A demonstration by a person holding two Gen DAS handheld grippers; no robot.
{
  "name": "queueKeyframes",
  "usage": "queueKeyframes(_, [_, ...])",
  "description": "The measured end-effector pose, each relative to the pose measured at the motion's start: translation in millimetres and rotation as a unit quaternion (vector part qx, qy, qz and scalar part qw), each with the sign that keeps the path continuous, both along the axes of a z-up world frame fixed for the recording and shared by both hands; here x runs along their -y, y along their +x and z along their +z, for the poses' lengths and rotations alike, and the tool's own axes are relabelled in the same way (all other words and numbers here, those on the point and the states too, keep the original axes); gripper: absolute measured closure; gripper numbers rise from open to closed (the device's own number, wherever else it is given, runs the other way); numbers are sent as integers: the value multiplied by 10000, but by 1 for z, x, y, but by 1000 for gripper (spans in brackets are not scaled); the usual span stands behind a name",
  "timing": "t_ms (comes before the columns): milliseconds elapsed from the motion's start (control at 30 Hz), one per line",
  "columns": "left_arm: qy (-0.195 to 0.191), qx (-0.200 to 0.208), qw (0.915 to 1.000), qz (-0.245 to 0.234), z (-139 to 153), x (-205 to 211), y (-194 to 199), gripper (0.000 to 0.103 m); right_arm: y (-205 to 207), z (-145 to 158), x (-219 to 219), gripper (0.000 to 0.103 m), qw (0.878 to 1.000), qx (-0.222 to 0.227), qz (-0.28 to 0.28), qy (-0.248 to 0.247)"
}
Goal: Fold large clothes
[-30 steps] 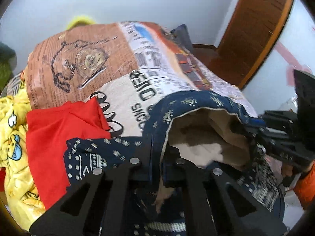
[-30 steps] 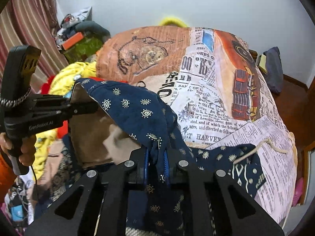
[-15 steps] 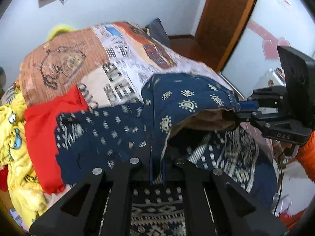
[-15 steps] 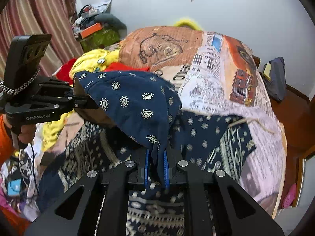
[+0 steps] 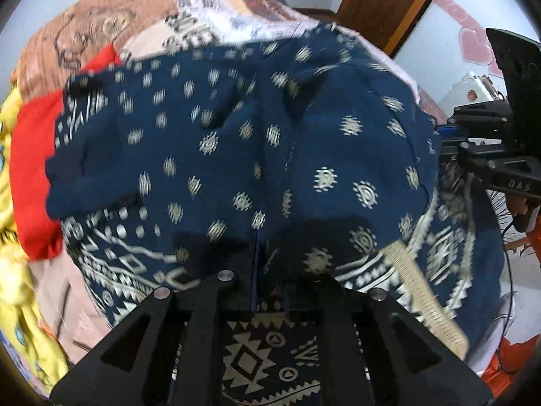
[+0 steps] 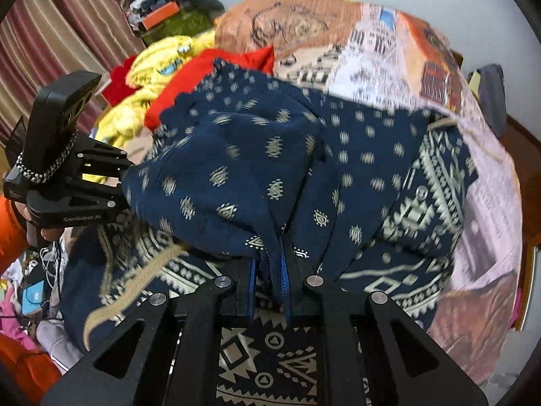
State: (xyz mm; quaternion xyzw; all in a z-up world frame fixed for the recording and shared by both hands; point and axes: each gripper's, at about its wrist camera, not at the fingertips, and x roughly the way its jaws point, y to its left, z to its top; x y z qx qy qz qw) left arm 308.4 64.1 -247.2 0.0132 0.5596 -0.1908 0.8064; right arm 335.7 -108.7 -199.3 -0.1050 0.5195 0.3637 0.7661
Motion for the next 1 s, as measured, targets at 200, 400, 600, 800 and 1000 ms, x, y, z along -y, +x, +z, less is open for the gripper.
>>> queueKeyframes(200, [-196,-9,9998,52,3,-9,-11,69,-4,-7,1,80,10000,-93,-16,2])
queueKeyframes(400, [-46,-43,10000,54,14,-18,-22,50,-7,2,4,67,9995,-259,72,-166])
queueKeyframes(600, [349,101,9990,271,25,-43,-40,41,-9,15,21,46,9998,-30,-95,-177])
queueKeyframes(800, [249,297,9949,932,47,-89,-31,41,2,34,41,46,9989,100,-452,44])
queueKeyframes(1000, [43,566,9849,1635,67,-133,5,40,24,59,58,46,9958,282,-825,277])
